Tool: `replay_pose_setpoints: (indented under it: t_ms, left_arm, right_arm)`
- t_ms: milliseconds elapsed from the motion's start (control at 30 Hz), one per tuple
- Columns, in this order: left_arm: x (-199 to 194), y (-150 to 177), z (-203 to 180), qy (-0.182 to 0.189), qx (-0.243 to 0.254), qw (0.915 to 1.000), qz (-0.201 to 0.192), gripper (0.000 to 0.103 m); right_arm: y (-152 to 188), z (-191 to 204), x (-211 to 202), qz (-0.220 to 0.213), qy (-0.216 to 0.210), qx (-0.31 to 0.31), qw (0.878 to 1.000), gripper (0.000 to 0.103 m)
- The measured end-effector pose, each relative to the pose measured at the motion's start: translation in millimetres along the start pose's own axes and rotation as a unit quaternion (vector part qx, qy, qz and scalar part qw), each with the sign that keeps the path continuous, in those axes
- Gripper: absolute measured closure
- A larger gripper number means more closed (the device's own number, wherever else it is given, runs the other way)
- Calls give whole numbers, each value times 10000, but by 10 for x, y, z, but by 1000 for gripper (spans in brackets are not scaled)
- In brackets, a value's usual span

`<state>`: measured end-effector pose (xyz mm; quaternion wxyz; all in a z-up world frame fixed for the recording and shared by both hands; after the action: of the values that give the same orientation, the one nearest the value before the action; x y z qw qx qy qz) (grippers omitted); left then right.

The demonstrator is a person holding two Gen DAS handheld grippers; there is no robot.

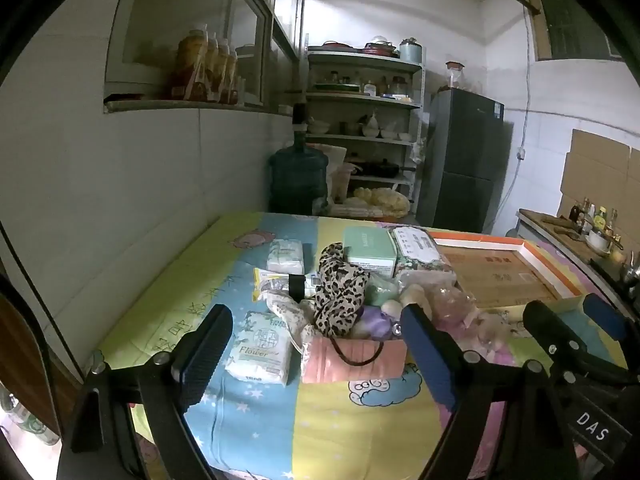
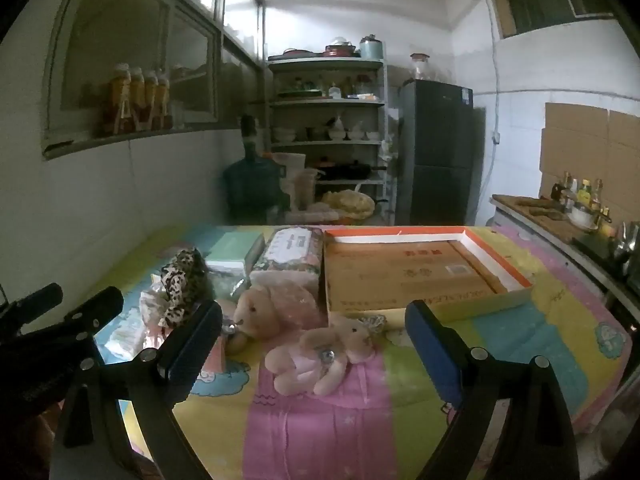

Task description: Organize soft objects

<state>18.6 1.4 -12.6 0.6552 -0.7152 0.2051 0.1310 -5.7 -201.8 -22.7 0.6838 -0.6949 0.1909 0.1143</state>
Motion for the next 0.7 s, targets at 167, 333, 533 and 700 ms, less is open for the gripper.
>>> replay_pose_setpoints:
  t_ms: [167,333,533,700]
  left_arm:
    - [-7,1,6,10,0,10000,-4,17]
    - [-10,-2,9,11,3,10000,-6,17]
    - [-12,-1,7,10,-3,10000,-1,17]
    - [-8,14,5,17,-4,10000,6,17]
  right_arm:
    - [9,22,-9,-18,-14,-7,10000,9]
    - [11,1,-12,-14,-31,10,10000,9]
    - [13,14,-8,-17,-67,13,10000,9]
    - [11,13,-5,-10,-74,19,10000,9]
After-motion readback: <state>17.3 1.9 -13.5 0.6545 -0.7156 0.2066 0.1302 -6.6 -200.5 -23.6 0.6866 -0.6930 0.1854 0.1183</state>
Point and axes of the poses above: each gripper's, at about its wrist camera, not at the fingertips, and x roughly the way its jaws point, z to its left, y to its underside, the point moved 2 cm from there along x, roughly the way its jaws point, and after that the axes turned 8 degrees about y, right-handed, at the moved point
